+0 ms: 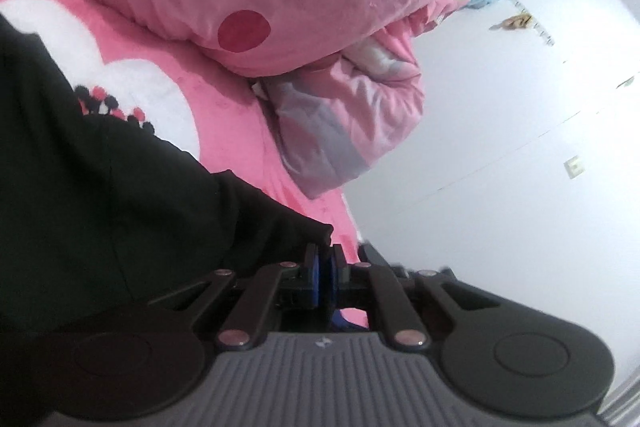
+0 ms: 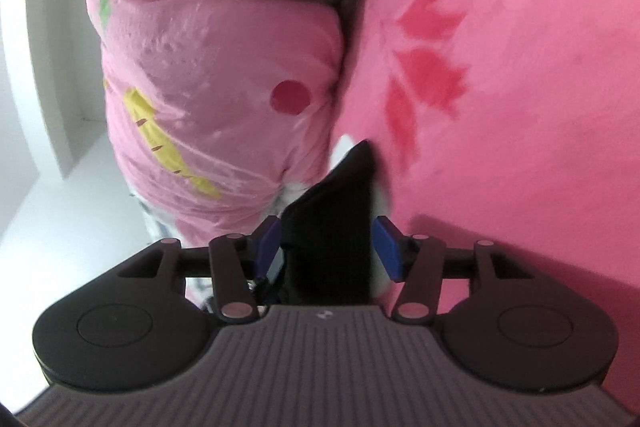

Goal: Fold clothes

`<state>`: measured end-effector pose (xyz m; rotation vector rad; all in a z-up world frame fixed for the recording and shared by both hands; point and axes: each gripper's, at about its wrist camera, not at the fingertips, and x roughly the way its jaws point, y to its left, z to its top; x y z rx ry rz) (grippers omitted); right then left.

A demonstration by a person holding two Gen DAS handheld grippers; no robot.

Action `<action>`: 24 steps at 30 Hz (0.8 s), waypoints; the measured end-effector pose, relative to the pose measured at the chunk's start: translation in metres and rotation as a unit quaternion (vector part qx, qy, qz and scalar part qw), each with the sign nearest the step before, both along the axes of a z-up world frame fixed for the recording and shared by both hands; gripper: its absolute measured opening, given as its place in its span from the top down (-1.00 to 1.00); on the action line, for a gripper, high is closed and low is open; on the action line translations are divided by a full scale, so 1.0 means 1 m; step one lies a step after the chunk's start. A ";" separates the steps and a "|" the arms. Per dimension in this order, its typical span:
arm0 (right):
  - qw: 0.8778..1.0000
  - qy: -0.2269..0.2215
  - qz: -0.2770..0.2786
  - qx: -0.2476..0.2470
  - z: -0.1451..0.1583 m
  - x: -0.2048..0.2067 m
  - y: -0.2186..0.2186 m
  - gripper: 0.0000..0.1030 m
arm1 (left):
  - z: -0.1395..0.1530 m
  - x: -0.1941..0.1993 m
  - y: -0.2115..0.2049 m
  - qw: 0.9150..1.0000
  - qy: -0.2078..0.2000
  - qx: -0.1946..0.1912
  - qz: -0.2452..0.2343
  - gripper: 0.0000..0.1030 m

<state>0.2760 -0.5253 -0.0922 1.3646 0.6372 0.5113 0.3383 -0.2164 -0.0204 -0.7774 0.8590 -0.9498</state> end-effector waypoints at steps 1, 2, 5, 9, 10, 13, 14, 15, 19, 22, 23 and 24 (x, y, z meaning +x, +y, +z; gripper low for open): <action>1.000 -0.002 0.006 0.011 0.000 0.004 0.004 0.00 | -0.001 0.001 -0.001 1.000 0.003 -0.006 -0.004 0.88; 1.000 -0.002 0.004 0.014 -0.001 0.005 0.003 0.00 | -0.003 0.001 -0.001 1.000 0.005 -0.009 -0.008 0.88; 1.000 -0.002 -0.004 0.021 -0.002 0.007 0.002 0.00 | -0.004 0.000 -0.005 1.000 0.000 -0.006 -0.023 0.89; 0.999 -0.003 -0.013 0.031 -0.004 0.010 0.000 0.21 | -0.006 -0.004 -0.018 0.998 -0.002 0.009 -0.058 0.34; 0.999 -0.003 -0.015 0.034 -0.004 0.010 0.000 0.49 | -0.006 -0.006 -0.019 0.998 -0.003 0.011 -0.061 0.12; 0.999 -0.003 -0.022 0.042 -0.005 0.013 -0.001 0.75 | -0.004 -0.010 -0.018 0.998 -0.009 0.015 -0.062 0.08; 0.999 -0.003 -0.025 0.044 -0.006 0.013 -0.002 0.80 | -0.003 -0.010 -0.016 0.998 -0.007 0.017 -0.058 0.08; 0.999 -0.003 -0.027 0.047 -0.006 0.014 -0.002 0.81 | -0.003 -0.009 -0.015 0.998 -0.006 0.022 -0.053 0.08; 0.998 -0.002 -0.059 0.016 -0.001 0.006 -0.015 0.81 | -0.005 -0.006 -0.012 0.998 -0.005 0.059 -0.027 0.08; 0.998 -0.011 -0.061 0.018 -0.001 -0.001 -0.025 0.76 | -0.009 -0.003 -0.010 0.998 -0.001 0.067 -0.007 0.08; 0.998 -0.010 -0.054 0.012 -0.001 -0.002 -0.026 0.72 | -0.010 -0.002 -0.009 0.998 0.002 0.066 -0.003 0.08; 0.999 -0.002 -0.047 -0.005 -0.001 -0.003 -0.027 0.65 | -0.010 -0.002 -0.008 0.998 0.004 0.065 0.000 0.08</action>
